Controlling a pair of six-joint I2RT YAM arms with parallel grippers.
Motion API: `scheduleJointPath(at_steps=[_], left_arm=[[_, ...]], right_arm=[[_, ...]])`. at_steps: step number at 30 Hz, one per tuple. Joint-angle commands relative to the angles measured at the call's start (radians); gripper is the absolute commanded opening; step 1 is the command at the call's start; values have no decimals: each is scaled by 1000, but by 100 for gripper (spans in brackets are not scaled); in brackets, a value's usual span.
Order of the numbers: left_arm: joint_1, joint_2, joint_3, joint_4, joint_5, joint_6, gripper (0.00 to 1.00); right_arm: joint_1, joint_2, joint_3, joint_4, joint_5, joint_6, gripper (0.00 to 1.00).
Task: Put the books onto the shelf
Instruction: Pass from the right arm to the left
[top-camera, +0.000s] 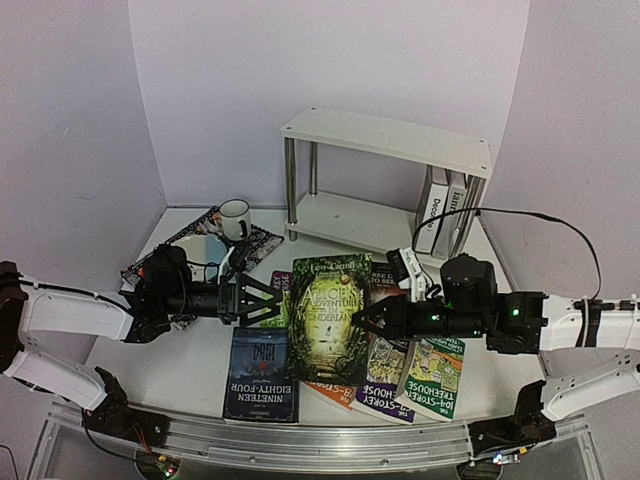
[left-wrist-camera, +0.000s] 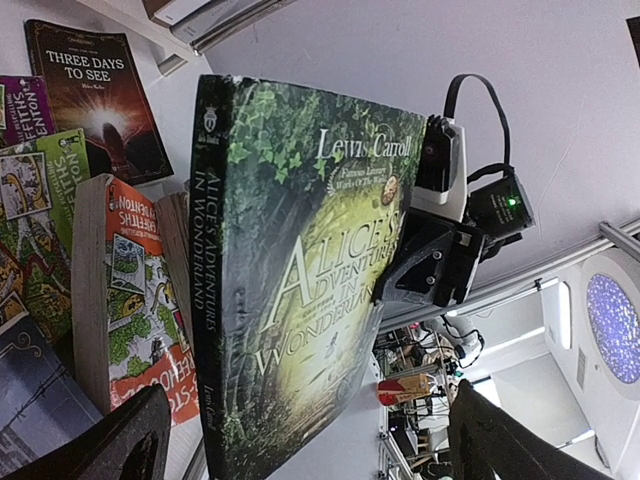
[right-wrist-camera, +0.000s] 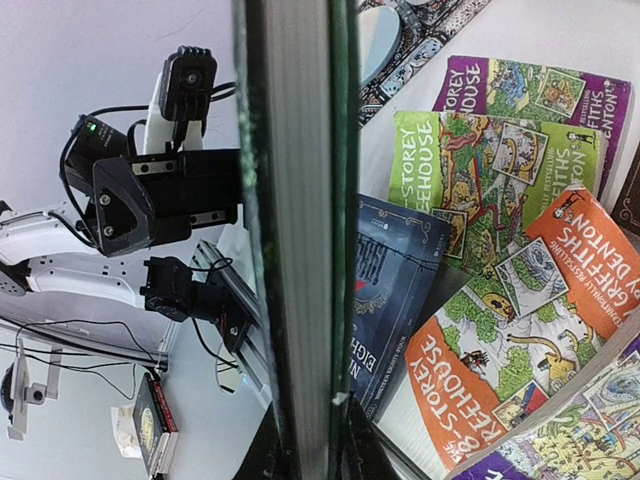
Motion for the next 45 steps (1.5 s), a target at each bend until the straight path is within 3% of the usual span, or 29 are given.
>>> scheduleJointPath(at_steps=[1, 13, 22, 32, 36, 39, 45], left_arm=[[5, 0, 11, 94, 49, -32, 97], [-6, 21, 38, 148, 112, -76, 98], [-11, 17, 46, 163, 129, -92, 84], [-21, 40, 43, 177, 143, -73, 78], [-23, 19, 31, 179, 130, -40, 65], [-23, 2, 23, 180, 116, -35, 46], [-23, -6, 16, 178, 107, -51, 8]], right_arm=[[2, -46, 60, 173, -37, -12, 0], [2, 15, 69, 316, -103, 21, 0], [2, 33, 64, 350, -104, 2, 0], [2, 58, 72, 393, -100, 32, 0], [2, 72, 80, 410, -97, 44, 0], [2, 78, 68, 408, -70, 47, 1], [1, 122, 72, 384, -58, 53, 26]])
